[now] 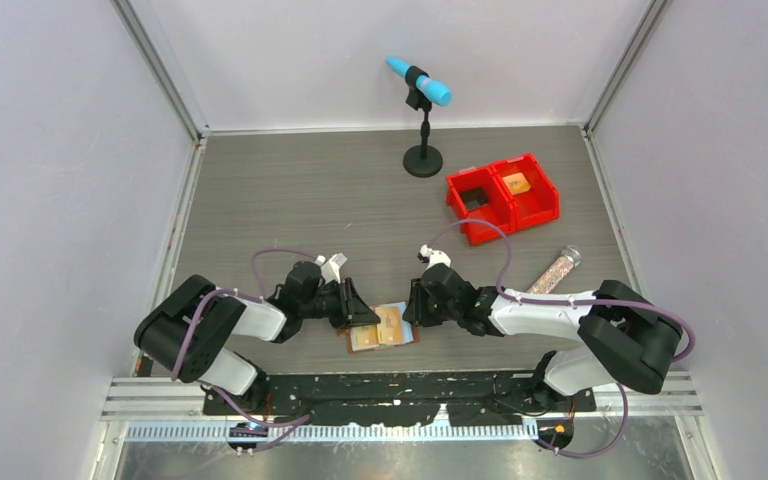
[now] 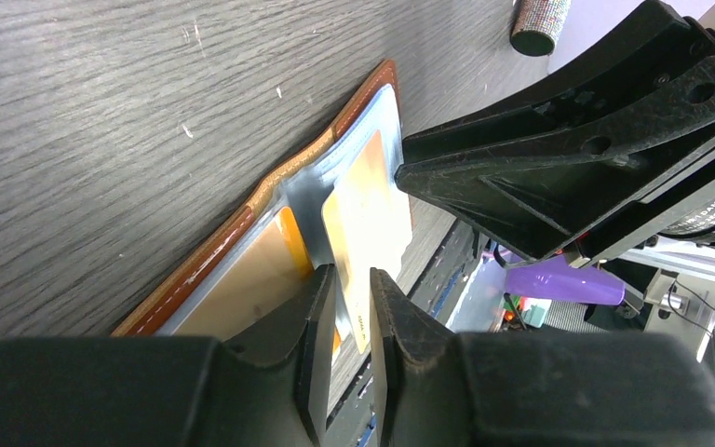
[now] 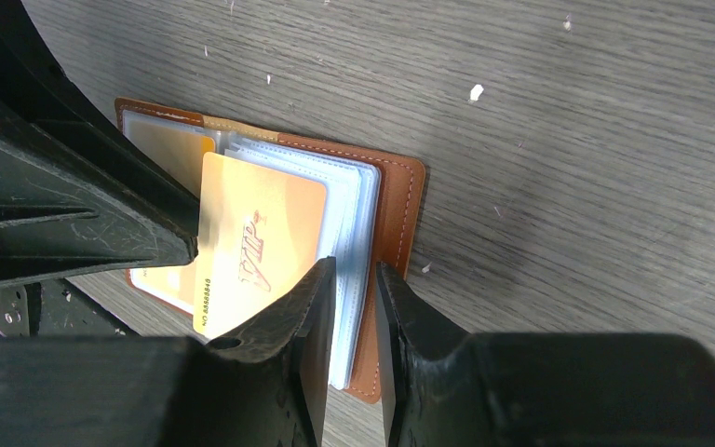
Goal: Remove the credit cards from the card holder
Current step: Remove the credit card from the card holder.
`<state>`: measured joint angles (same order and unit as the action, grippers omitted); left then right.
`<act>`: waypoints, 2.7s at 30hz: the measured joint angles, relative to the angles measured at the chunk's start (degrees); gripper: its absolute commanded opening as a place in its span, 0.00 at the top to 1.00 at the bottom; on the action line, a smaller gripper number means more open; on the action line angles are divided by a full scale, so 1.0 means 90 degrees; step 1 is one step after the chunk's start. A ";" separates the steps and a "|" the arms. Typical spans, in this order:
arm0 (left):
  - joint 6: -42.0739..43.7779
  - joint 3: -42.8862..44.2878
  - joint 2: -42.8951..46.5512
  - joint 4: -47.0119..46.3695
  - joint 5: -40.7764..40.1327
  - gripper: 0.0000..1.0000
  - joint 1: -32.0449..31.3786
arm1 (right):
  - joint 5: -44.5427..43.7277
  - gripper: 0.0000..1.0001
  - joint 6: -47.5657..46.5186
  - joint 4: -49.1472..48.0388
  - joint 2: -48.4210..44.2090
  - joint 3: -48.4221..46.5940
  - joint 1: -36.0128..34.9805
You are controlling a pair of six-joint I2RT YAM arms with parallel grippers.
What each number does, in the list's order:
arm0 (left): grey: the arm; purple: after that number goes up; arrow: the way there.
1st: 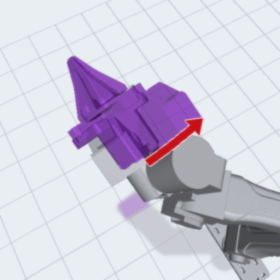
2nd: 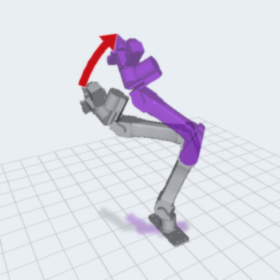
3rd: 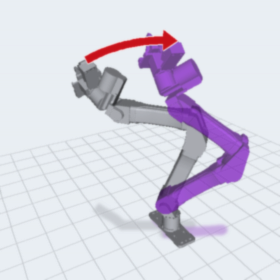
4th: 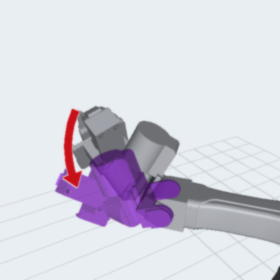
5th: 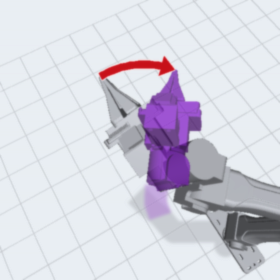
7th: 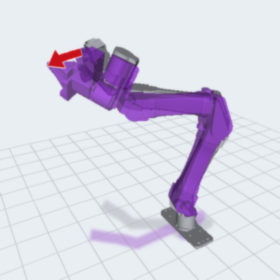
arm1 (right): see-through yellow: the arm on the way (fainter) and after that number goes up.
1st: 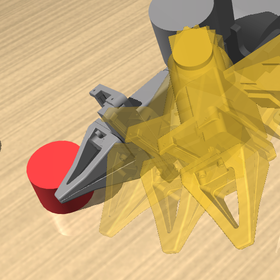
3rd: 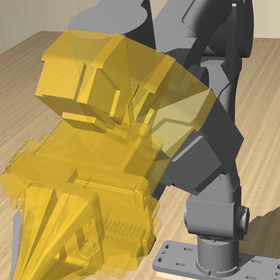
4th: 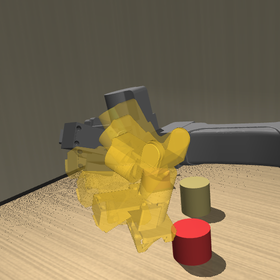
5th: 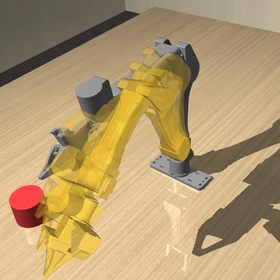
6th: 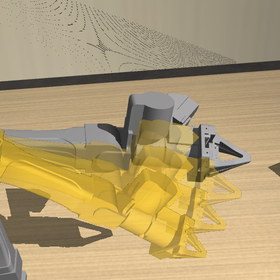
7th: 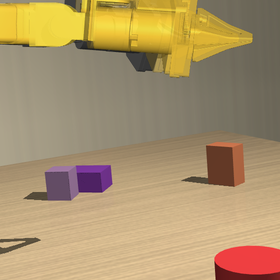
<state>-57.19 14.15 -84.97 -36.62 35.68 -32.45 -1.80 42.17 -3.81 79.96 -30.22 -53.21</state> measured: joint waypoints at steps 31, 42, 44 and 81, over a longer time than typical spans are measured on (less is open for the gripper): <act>-0.0112 -0.0233 0.0646 0.0306 -0.0221 1.00 0.0002 | -0.0078 0.72 0.0005 0.0117 -0.0085 0.0027 0.0000; 0.0933 0.0437 0.1982 0.2973 -0.0947 1.00 0.0034 | -0.0097 0.72 0.0005 0.0160 -0.0112 0.0034 0.0000; 0.1064 0.0517 0.2033 0.3230 -0.0996 1.00 0.0066 | -0.0100 0.72 0.0005 0.0163 -0.0112 0.0034 0.0000; 0.0406 0.0413 0.1382 0.2404 -0.0172 1.00 0.0323 | 0.0583 0.72 0.0185 -0.0454 0.0214 -0.0170 -0.0362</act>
<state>-53.54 17.87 -72.53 -14.98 34.13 -29.54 3.44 43.83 -7.90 81.89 -31.75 -56.47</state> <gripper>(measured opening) 0.009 0.281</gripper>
